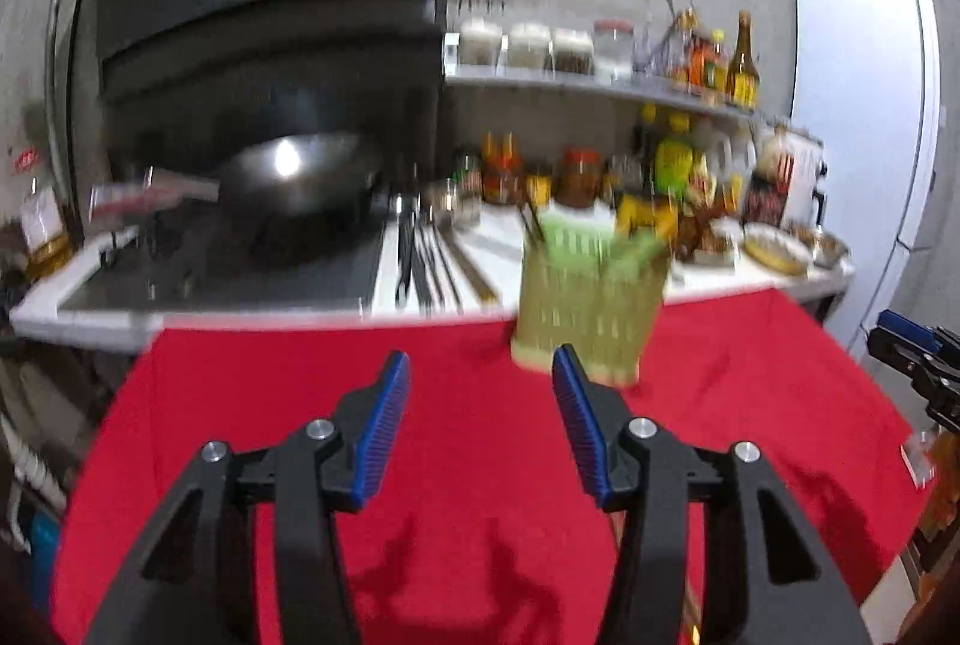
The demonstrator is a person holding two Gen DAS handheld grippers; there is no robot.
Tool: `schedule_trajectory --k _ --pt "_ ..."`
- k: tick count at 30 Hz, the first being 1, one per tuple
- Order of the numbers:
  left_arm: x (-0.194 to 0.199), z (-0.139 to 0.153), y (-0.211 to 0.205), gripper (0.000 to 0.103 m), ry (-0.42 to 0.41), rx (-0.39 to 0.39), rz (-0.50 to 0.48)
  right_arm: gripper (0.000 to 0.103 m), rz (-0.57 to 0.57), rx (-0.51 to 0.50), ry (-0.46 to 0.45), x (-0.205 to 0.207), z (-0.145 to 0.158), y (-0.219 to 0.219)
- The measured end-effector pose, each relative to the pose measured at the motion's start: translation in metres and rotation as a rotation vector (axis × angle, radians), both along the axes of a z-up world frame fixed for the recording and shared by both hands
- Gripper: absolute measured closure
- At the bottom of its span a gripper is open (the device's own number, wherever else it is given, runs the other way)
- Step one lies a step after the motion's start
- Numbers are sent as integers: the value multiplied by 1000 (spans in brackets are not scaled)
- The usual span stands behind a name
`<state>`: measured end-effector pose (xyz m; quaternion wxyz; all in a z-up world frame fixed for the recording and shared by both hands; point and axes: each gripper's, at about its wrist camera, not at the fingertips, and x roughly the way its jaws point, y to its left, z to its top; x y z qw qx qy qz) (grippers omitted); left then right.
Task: Organize utensils
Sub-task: 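Close the left tool on a chopstick on the cloth while the right tool grasps another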
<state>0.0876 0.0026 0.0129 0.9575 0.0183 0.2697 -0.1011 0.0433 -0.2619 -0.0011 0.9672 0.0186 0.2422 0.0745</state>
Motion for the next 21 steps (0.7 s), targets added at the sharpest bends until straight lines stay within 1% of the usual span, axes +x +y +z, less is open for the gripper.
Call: schedule_trajectory --k 2,3,5,8,10,12,16,17,18,21 --pt "-16 -25 2 53 50 7 -7 58 23 2 45 -10 -20 8" --pt "-20 -33 3 52 70 10 -7 58 28 -9 66 -14 -30 14" --pt "-28 -53 6 51 140 8 -7 58 41 -24 94 -19 -43 21" --pt "-37 -76 12 51 201 -5 13 58 56 -30 140 -24 -60 32" --pt "-39 -84 15 51 212 -2 26 58 69 -31 169 -24 -69 38" --pt "-39 -92 17 50 240 -10 24 58 91 -29 200 -23 -77 46" --pt "-36 -98 13 50 263 -7 22 60 142 -36 252 -18 -89 66" --pt "-35 -99 12 50 264 -5 18 63 151 -37 260 -16 -92 71" --pt "-35 -99 10 50 265 -5 13 74 160 -36 276 -11 -95 76" --pt "-32 -99 7 50 265 -4 5 86 172 -33 299 0 -99 86"
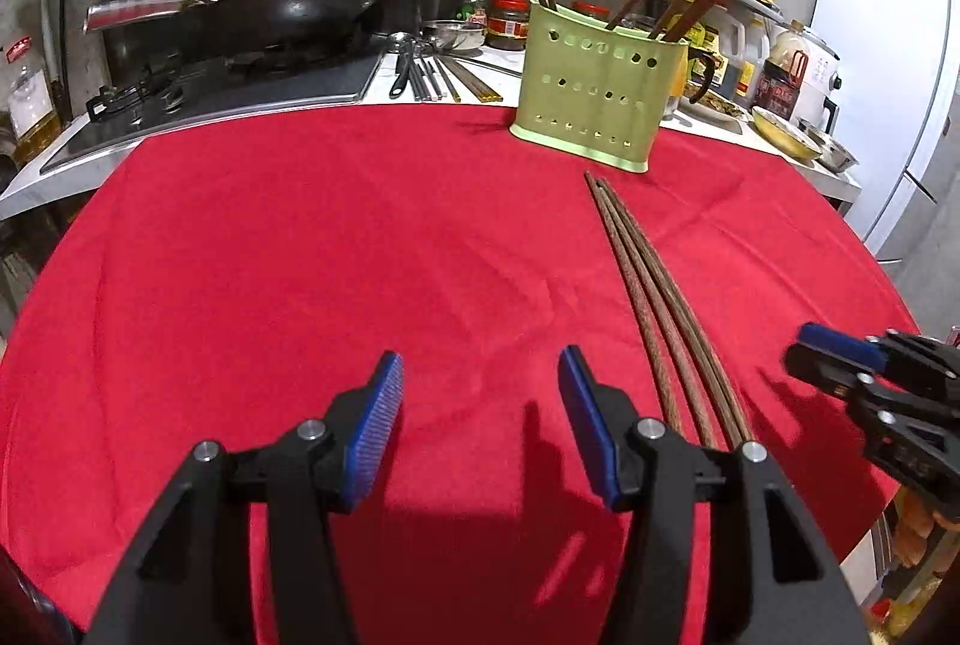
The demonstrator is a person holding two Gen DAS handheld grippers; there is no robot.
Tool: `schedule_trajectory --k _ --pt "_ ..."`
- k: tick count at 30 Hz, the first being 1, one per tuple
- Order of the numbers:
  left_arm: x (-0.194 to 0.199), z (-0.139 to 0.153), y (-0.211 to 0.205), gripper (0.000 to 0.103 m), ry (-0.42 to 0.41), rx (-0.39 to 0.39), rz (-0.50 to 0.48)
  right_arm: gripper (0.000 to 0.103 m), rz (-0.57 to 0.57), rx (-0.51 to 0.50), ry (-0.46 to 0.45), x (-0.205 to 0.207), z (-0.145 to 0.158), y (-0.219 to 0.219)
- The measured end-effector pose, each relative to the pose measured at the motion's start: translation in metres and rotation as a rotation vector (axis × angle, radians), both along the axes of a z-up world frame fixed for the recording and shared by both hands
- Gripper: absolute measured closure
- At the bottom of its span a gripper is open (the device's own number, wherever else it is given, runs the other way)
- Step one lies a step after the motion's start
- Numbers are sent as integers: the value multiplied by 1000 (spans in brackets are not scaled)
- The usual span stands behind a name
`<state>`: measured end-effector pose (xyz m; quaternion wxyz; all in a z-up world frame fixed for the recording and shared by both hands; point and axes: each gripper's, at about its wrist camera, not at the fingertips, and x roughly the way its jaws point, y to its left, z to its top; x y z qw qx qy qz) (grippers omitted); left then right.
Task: Organize utensils
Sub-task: 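Close the left tool on a chopstick on the cloth while the right tool grasps another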
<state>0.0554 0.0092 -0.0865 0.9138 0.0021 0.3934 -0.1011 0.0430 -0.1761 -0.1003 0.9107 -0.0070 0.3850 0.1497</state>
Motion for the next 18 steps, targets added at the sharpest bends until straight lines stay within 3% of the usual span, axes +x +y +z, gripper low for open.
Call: schedule_trajectory --k 18 --pt "16 -8 -9 50 24 -7 -25 90 -37 -57 76 41 -21 15"
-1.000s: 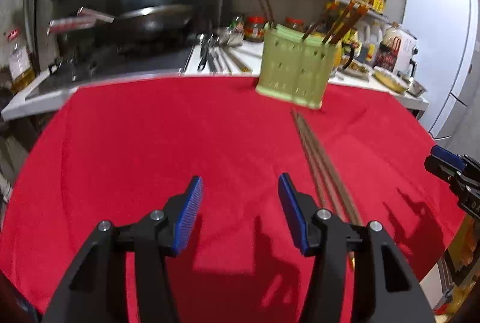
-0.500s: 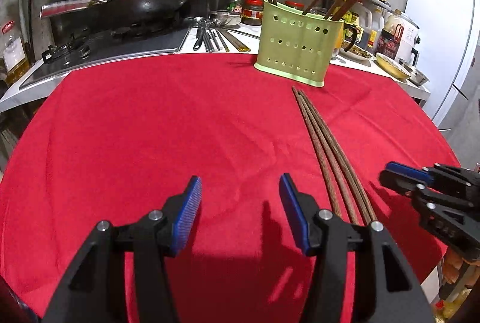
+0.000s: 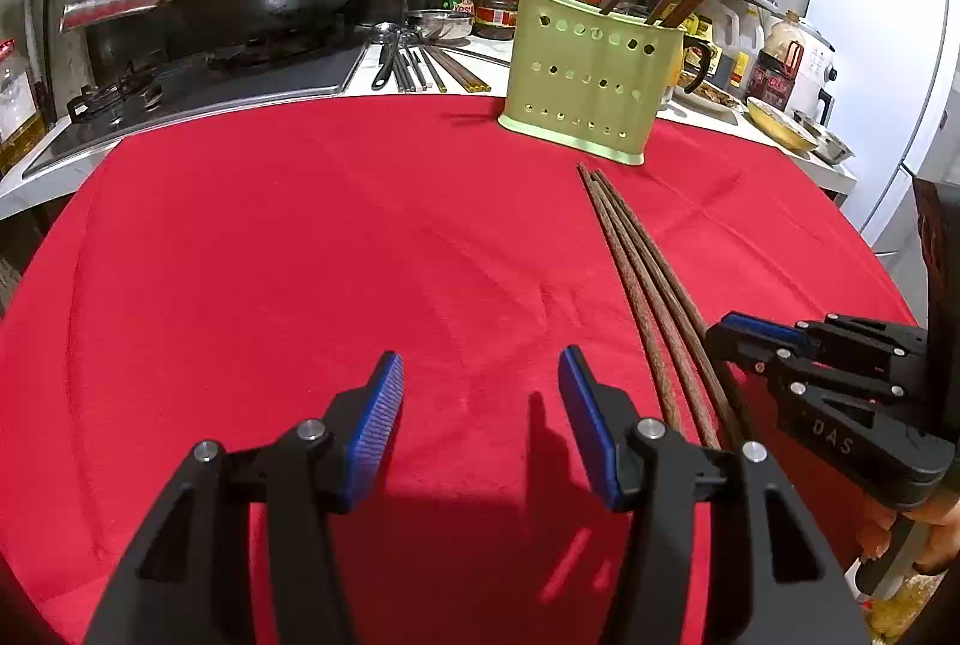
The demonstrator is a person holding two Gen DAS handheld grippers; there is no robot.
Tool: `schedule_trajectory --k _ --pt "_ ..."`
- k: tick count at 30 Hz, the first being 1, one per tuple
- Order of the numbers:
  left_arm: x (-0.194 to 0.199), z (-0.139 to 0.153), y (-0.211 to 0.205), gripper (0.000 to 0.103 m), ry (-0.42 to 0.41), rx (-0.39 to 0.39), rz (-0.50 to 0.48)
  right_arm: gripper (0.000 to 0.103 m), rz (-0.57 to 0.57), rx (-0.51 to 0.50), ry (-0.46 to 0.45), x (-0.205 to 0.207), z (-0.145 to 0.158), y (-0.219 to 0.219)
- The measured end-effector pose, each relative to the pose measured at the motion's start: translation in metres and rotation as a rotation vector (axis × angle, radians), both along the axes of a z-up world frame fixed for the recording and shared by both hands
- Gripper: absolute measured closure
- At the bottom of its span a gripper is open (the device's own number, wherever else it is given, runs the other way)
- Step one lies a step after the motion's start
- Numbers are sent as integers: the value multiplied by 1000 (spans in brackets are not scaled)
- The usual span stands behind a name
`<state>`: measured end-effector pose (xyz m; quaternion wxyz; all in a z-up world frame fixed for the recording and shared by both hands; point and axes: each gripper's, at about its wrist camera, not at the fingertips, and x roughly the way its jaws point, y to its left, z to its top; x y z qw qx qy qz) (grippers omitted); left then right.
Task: Organize utensils
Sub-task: 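Close the left tool on a chopstick on the cloth while the right tool grasps another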
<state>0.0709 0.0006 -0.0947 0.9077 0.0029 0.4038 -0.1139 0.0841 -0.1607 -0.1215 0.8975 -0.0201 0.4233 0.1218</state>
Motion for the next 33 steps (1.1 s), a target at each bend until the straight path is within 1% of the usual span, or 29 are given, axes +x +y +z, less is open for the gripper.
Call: schedule_trajectory --k 3,5,7,10,13,14,15,16,17,22,24,25,26,28,31,33 --pt "-1 0 -4 50 6 -7 -10 90 -18 -22 -4 -1 -1 -7" --pt "-1 0 -8 50 14 -16 -24 91 -28 -34 12 -2 -4 -14" --pt "-3 0 -13 50 18 -24 -42 91 -30 -39 -1 -7 -5 -21" --pt "-6 1 -23 50 27 -46 -87 92 -58 -44 -7 -13 -6 -34" --pt "-11 0 -40 51 45 -58 -163 92 -93 -28 -5 -16 -6 -50" --pt "-12 -2 -43 54 48 -51 -174 92 -105 -23 -6 -16 -7 -55" --pt "-13 -3 -48 60 52 -36 -185 92 -113 -17 -6 -17 -7 -60" --pt "-14 -5 -52 62 56 -22 -191 92 -121 -9 -6 -19 -7 -66" --pt "-14 -7 -57 67 63 -5 -200 92 -124 -8 -6 -19 -7 -67" --pt "-10 -15 -71 73 80 29 -221 92 -124 -11 -13 -22 -7 -70" --pt "-9 -18 -77 84 77 56 -233 92 -122 -14 -17 -23 -7 -70" --pt "-10 -18 -79 87 60 81 -232 92 -118 -11 -18 -22 -7 -69" --pt "-11 -19 -82 94 44 123 -229 92 -110 -3 -18 -22 -7 -68" --pt "-11 -19 -81 95 33 166 -209 92 -100 -5 -22 -22 -7 -65" --pt "-5 -19 -66 96 26 225 -129 94 -109 6 -24 -24 -7 -65" --pt "-4 -19 -52 96 30 219 -100 94 -111 6 -24 -25 -7 -64"
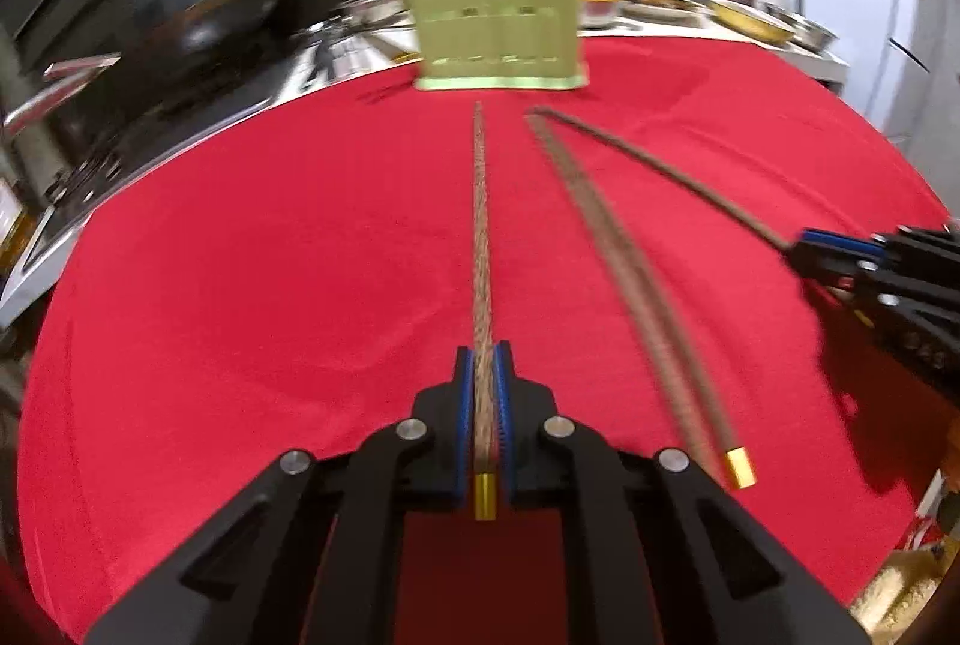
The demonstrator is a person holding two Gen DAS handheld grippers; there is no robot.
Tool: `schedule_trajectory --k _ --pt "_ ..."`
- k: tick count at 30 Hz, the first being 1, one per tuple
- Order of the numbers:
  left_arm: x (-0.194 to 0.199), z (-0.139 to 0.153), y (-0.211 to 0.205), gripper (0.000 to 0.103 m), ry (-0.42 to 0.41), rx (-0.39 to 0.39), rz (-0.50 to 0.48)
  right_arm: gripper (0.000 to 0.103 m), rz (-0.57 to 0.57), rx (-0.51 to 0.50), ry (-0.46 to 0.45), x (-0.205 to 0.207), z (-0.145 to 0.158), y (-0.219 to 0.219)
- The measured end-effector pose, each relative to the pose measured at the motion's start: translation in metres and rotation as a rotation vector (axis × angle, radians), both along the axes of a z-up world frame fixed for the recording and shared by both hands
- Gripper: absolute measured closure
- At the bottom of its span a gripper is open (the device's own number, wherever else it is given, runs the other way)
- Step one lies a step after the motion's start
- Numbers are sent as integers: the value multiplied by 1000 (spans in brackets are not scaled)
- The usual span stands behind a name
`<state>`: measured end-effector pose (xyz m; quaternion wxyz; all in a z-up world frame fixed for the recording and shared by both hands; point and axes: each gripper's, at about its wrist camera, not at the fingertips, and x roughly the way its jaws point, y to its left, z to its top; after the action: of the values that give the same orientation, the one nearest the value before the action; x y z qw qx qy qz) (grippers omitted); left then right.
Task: Organize utensils
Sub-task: 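Close the left tool on a chopstick on the cloth while the right tool grasps another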
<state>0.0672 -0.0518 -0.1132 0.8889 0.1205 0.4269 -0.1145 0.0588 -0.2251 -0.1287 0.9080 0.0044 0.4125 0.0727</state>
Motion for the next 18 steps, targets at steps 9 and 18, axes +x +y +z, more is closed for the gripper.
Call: schedule_trajectory --k 9,18 --pt "-19 3 39 81 29 -129 -8 74 55 19 -16 -22 -1 -3" --pt "-41 1 35 80 -3 -87 14 74 82 11 -65 -54 -3 -11"
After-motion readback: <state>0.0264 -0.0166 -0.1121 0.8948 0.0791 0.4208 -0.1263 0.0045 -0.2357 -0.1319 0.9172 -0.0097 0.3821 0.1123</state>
